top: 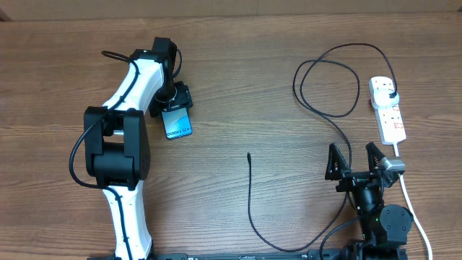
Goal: Plug charger to phone and switch on socket
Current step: 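Lift the phone with the left gripper and tilt it upright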
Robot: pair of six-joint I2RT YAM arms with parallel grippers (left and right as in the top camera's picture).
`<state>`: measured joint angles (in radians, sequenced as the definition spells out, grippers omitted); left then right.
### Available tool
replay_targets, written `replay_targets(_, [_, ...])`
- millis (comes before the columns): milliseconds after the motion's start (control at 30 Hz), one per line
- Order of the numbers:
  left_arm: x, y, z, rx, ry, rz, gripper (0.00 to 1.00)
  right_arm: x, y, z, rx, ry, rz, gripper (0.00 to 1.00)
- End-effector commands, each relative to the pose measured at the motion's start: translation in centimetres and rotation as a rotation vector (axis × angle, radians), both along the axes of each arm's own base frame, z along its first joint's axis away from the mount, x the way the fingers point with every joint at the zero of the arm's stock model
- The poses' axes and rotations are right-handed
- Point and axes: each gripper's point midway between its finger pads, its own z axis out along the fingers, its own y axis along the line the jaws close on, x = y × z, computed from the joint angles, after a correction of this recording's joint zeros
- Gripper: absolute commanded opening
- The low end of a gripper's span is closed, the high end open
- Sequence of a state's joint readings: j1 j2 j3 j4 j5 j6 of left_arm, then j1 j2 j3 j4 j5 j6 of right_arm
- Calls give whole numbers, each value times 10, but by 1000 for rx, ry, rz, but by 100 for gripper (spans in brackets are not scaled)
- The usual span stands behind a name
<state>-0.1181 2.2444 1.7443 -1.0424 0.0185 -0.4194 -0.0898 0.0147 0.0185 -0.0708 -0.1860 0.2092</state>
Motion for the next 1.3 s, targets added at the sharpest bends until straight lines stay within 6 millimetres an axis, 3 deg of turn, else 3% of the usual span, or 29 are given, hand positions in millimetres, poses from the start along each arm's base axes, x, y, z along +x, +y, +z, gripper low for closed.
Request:
replay_targets(0, [12, -6, 13, -13, -39, -5, 4, 0, 1, -1, 3, -6, 3, 100])
replay_targets(500, [27, -8, 59, -20, -80, -5, 4, 0, 1, -1, 3, -6, 3, 100])
replay_targets(700, [36, -21, 82, -95, -114, -12, 4, 0, 1, -1, 3, -6, 3, 100])
replay_targets(967, [49, -58, 115, -308, -179, -62, 4, 0, 1, -1, 3, -6, 3, 100])
replay_targets(1267, [48, -115, 151, -694, -195, -130, 4, 0, 1, -1, 3, -6, 3, 100])
